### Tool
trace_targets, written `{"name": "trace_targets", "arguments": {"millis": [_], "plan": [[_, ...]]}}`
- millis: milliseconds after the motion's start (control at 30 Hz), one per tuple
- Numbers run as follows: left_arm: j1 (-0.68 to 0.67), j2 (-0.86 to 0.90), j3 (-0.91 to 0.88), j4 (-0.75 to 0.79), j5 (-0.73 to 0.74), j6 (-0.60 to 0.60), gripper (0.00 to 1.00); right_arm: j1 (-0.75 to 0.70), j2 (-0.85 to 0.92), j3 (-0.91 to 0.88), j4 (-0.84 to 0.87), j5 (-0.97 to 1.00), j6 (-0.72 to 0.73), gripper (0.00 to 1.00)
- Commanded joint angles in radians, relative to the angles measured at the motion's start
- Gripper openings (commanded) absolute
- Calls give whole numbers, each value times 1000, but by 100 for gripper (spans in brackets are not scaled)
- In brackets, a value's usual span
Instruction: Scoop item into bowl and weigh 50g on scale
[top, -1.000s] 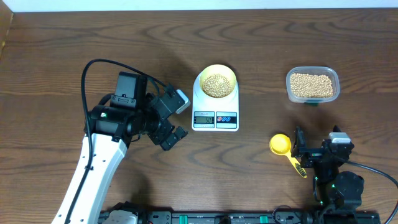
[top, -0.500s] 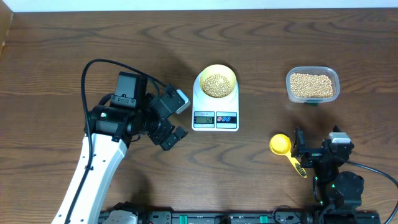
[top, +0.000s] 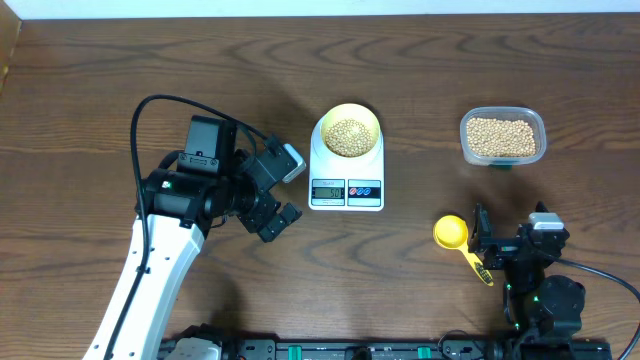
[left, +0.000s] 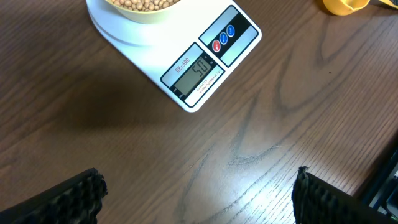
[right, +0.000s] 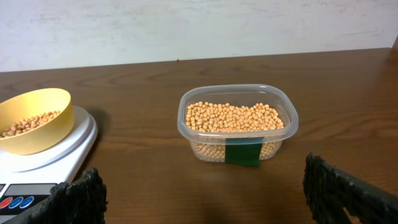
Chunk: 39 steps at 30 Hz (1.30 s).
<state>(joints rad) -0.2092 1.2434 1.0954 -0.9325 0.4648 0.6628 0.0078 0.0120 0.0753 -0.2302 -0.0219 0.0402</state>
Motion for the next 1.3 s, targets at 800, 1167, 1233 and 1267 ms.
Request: {"name": "trace_targets", "arguments": {"millis": [800, 1167, 1233, 1267], "plan": [[5, -5, 18, -32, -6, 1, 98, -16, -7, -6, 3, 5, -12, 99], [5, -100, 18, -122, -56, -55, 98, -16, -7, -6, 3, 5, -12, 99], [5, -145, 18, -146, -81, -55, 98, -16, -7, -6, 3, 5, -12, 99], [5, -163, 18, -159, -87, -55, 98, -16, -7, -6, 3, 5, -12, 99]]}}
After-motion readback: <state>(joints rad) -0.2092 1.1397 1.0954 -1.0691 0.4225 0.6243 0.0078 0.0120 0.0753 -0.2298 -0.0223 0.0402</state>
